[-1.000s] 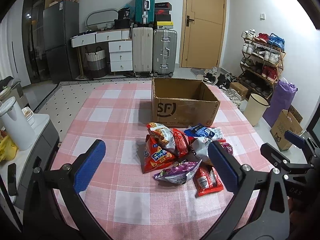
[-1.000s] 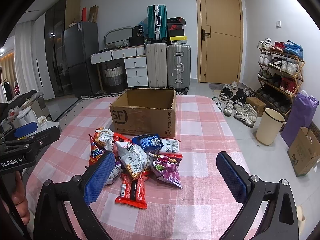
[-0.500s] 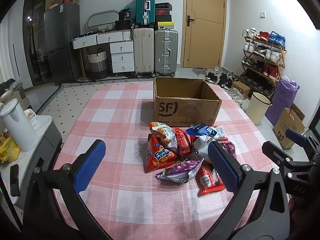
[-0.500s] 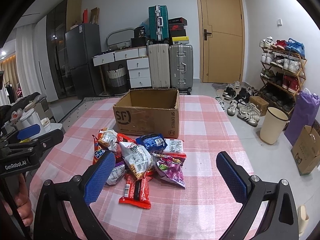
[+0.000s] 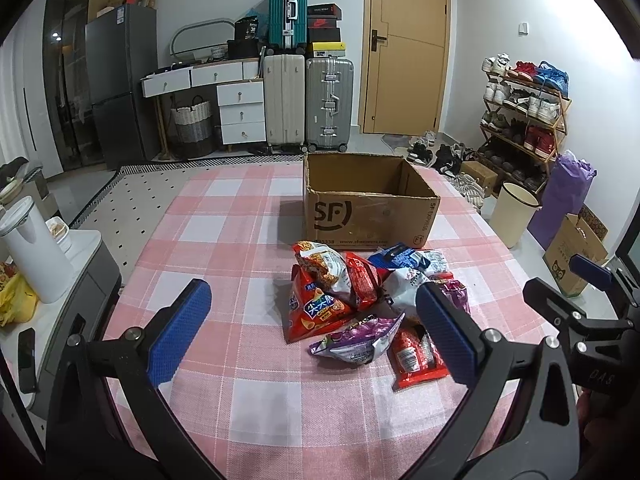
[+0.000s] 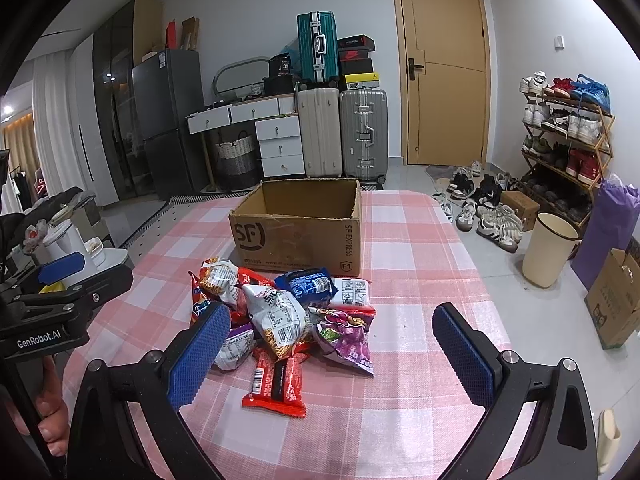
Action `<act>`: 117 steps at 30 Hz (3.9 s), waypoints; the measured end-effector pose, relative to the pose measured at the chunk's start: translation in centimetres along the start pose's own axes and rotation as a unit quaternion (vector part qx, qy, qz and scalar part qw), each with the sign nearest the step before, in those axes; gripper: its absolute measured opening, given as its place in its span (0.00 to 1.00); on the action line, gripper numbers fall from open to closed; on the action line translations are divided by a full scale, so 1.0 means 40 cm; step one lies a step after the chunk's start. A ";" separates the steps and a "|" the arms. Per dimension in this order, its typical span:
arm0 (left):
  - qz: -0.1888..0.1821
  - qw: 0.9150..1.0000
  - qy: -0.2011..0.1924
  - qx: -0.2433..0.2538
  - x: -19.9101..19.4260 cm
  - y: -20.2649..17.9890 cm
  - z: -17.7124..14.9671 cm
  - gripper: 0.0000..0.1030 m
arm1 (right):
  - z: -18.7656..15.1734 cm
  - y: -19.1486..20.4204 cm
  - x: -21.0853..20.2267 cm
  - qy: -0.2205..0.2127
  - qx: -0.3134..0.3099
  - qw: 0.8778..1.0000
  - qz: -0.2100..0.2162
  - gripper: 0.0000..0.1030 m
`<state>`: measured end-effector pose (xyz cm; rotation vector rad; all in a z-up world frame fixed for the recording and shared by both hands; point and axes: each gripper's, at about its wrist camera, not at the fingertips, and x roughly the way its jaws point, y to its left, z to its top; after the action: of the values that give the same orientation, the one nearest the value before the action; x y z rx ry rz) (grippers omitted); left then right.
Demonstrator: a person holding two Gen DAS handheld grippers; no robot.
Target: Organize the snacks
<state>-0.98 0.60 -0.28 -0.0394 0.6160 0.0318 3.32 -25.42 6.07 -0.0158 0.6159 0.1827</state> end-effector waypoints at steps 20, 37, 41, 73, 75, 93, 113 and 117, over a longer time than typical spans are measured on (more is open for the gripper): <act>-0.014 1.000 0.018 0.000 0.048 -0.002 -0.018 0.99 | -0.010 -0.021 0.014 0.010 0.003 1.000 0.007 1.00; -0.051 0.998 0.040 -0.004 0.186 0.006 -0.044 0.99 | -0.080 -0.104 0.208 0.093 0.013 0.996 0.012 1.00; -0.055 0.997 0.051 -0.006 0.235 0.015 -0.054 0.99 | -0.090 -0.115 0.281 0.117 0.017 0.993 0.030 1.00; -0.131 0.984 0.116 -0.035 0.377 0.023 -0.116 0.99 | -0.099 -0.124 0.549 0.179 0.015 0.980 0.088 0.55; -0.133 0.983 0.118 -0.037 0.367 0.023 -0.121 0.99 | -0.098 -0.134 0.550 0.179 0.023 0.978 0.105 0.48; -0.147 0.980 0.129 -0.028 0.370 -0.012 -0.131 0.99 | -0.116 -0.159 0.439 0.138 0.057 0.980 0.129 0.46; -0.160 0.971 0.166 -0.056 0.496 -0.037 -0.143 0.87 | -0.138 -0.176 0.425 0.138 0.066 0.979 0.136 0.46; -0.164 0.969 0.176 -0.063 0.522 -0.039 -0.147 0.73 | -0.142 -0.177 0.426 0.138 0.066 0.979 0.137 0.46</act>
<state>12.73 -0.84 -17.10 -0.2733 0.9553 -0.2615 14.94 -29.94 -8.65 0.1765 0.9073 0.4107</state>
